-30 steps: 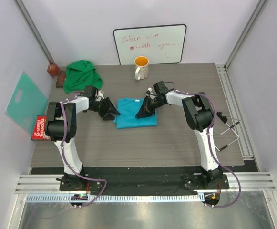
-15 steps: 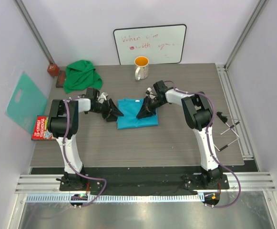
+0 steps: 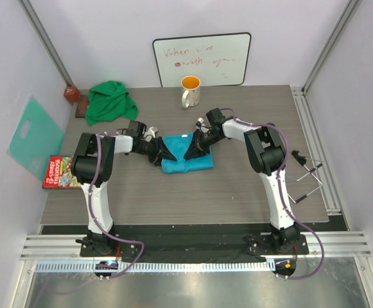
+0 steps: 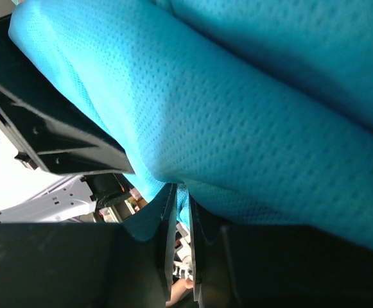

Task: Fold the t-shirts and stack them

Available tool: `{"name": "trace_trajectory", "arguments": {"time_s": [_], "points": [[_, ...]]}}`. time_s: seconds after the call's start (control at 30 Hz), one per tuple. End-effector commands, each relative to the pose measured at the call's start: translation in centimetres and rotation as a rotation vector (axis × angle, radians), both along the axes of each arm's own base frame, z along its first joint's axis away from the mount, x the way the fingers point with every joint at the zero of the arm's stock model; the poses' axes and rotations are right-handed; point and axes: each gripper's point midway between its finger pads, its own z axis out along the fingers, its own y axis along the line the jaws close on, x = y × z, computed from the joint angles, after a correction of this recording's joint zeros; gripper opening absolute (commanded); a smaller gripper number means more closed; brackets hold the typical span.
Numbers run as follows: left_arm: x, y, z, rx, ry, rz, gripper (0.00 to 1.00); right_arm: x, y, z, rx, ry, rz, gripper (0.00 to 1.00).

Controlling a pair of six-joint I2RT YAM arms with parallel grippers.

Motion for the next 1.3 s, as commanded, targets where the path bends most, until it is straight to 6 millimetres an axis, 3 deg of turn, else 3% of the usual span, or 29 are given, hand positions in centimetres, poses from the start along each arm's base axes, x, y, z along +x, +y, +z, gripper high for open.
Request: {"name": "trace_trajectory", "arguments": {"time_s": [0.0, 0.1, 0.3, 0.43, 0.5, 0.77, 0.97, 1.27], "points": [[-1.1, 2.2, -4.9, 0.219, 0.015, 0.047, 0.3, -0.7, -1.3, -3.2, -0.11, 0.024, -0.01, 0.19], [-1.0, 2.5, -4.3, 0.234, -0.005, 0.052, 0.21, -0.7, -1.3, -1.8, -0.097, 0.003, -0.013, 0.19], [-1.9, 3.0, -3.0, 0.256, -0.025, 0.029, 0.14, 0.0, -1.6, 2.0, -0.068, -0.059, -0.032, 0.2], [-2.9, 4.3, -2.6, 0.334, -0.028, 0.025, 0.09, 0.6, -2.3, 5.4, -0.043, -0.114, -0.056, 0.2], [-3.0, 5.2, -2.3, 0.379, -0.036, 0.045, 0.0, 1.2, -3.1, 6.3, -0.048, -0.131, -0.085, 0.2], [-3.5, 6.8, -1.8, 0.42, -0.023, 0.082, 0.0, 2.9, -4.7, 10.4, -0.026, -0.218, -0.149, 0.2], [-3.6, 8.1, -0.3, 0.463, -0.046, 0.135, 0.0, 2.9, -5.3, 11.2, -0.028, -0.228, -0.166, 0.2], [-3.3, 12.0, 2.3, 0.54, -0.094, 0.271, 0.0, 3.0, -6.6, 11.0, -0.083, -0.26, -0.216, 0.2]]}}
